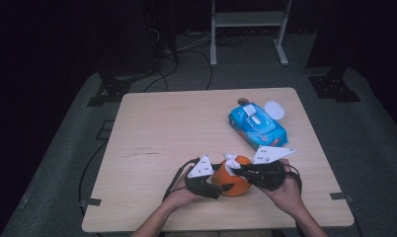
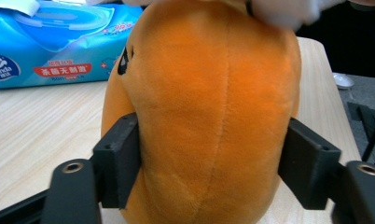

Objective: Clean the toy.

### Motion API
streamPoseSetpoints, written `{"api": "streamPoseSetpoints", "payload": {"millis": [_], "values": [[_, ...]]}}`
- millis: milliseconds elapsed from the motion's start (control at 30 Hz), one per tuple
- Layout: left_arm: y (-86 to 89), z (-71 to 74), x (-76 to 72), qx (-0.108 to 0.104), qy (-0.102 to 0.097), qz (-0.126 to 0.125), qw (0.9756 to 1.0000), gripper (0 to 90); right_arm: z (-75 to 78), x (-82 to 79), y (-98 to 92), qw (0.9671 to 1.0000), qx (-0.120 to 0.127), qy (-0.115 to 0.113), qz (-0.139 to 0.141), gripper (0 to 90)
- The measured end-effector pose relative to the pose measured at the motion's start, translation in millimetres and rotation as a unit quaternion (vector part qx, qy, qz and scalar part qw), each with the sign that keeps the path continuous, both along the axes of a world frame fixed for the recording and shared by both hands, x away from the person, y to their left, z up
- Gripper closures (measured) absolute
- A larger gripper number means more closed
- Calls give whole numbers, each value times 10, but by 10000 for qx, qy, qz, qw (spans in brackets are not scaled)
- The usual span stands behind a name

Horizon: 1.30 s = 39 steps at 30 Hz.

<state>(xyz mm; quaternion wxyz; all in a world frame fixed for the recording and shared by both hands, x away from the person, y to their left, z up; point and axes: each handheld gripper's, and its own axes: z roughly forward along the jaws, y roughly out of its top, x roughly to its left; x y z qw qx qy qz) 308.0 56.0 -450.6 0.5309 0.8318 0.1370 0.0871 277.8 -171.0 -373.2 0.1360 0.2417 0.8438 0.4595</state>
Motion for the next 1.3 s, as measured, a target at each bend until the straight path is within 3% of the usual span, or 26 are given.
{"api": "streamPoseSetpoints", "payload": {"millis": [100, 233, 367, 467, 567, 667, 867, 933, 1067, 1200, 1300], "values": [[31, -7, 6, -25, 25, 3, 10000, 306, -4, 62, -100, 9998, 42, -4, -209, 850], [37, -12, 28, -99, 75, -83, 9999, 262, -81, 177, -315, 9983, 174, 204, -515, 851], [22, -54, 60, -195, 196, -42, 9996, 124, -103, 182, -343, 9981, 162, 256, -539, 850], [9, -60, 66, -156, 228, -39, 9996, 139, -80, 158, -279, 9985, 144, 191, -485, 850], [-7, -58, 62, -137, 192, -24, 9997, 160, -41, 95, -161, 9992, 234, 200, -246, 850], [15, -63, 67, -195, 213, -11, 9996, 145, -25, 70, -51, 9999, 63, 39, -148, 850], [-21, -143, 104, -103, 273, 31, 9996, 76, -56, 178, -287, 9980, 349, 290, -430, 850], [-52, -150, 97, -7, 186, 8, 9998, 128, -84, 174, -274, 9977, 416, 379, -381, 850], [-8, -28, 73, -109, 29, 81, 9999, 364, -40, 151, -224, 9981, 421, 241, -373, 850], [76, 207, 54, -334, -118, 97, 9993, 393, 79, 145, -293, 9960, 792, 96, -411, 851], [143, 346, 26, -339, -227, 75, 9991, 398, 151, 141, -320, 9943, 987, 97, -398, 851]]}}
